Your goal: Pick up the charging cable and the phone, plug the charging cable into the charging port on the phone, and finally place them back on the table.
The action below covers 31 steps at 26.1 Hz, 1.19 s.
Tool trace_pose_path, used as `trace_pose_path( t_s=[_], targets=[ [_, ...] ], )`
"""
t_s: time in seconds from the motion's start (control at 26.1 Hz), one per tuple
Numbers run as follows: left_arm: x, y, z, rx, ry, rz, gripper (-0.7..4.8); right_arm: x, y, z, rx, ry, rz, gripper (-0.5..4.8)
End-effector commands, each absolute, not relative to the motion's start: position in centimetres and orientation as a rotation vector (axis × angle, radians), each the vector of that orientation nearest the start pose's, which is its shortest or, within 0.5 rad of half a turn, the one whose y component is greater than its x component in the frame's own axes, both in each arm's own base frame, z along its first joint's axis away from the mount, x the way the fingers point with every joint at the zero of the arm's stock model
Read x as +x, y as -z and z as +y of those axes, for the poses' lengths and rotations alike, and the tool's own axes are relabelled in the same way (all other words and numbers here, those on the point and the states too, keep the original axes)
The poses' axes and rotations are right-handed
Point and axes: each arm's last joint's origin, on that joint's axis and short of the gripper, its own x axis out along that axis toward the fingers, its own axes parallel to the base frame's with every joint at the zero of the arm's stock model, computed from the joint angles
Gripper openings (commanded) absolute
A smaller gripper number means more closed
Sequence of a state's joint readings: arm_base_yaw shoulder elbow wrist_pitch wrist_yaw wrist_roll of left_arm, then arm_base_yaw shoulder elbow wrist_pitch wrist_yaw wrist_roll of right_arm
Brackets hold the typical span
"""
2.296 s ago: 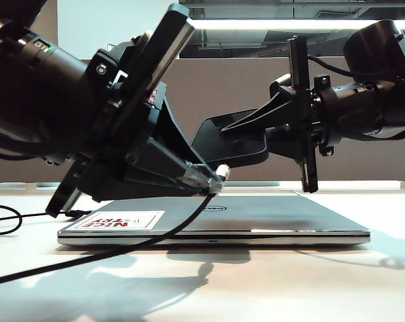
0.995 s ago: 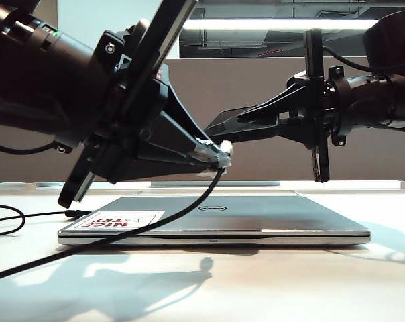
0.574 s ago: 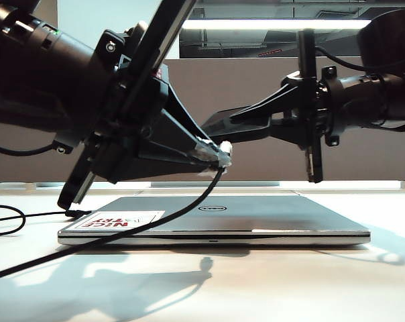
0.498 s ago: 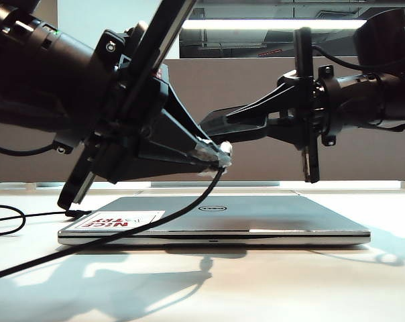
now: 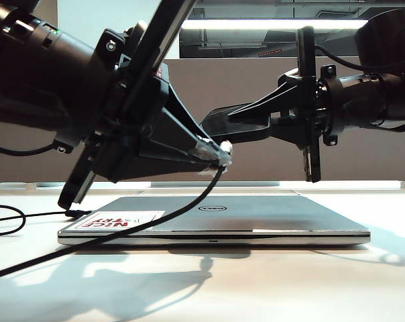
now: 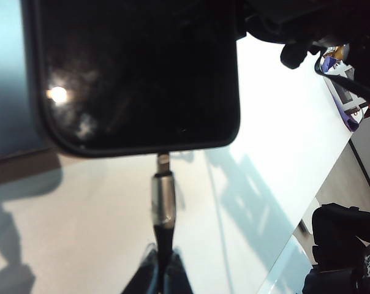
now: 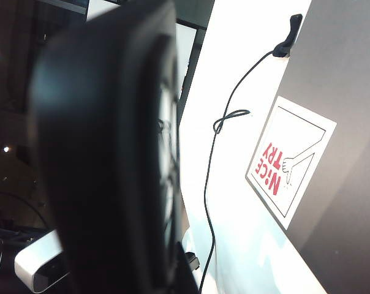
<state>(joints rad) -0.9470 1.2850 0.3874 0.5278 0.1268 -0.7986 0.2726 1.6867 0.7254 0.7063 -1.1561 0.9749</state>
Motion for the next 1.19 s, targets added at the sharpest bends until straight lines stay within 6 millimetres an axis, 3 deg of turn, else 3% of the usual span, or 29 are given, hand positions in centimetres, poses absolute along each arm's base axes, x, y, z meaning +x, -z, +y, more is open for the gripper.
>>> trace_pose_path(
  t_s=[0.04,1.19],
  targets=[
    [13.50,-17.05,-19.38,-0.566,0.858,0.732,-0.06,29.79,-18.47,11.13,0.879,-1.235,0.890,-0.05],
    [13.56,-17.31,-19.45,-0.579,0.871,0.708,-0.06,29.75,-18.47,11.17,0.872,-1.248,0.892,-0.06]
  ],
)
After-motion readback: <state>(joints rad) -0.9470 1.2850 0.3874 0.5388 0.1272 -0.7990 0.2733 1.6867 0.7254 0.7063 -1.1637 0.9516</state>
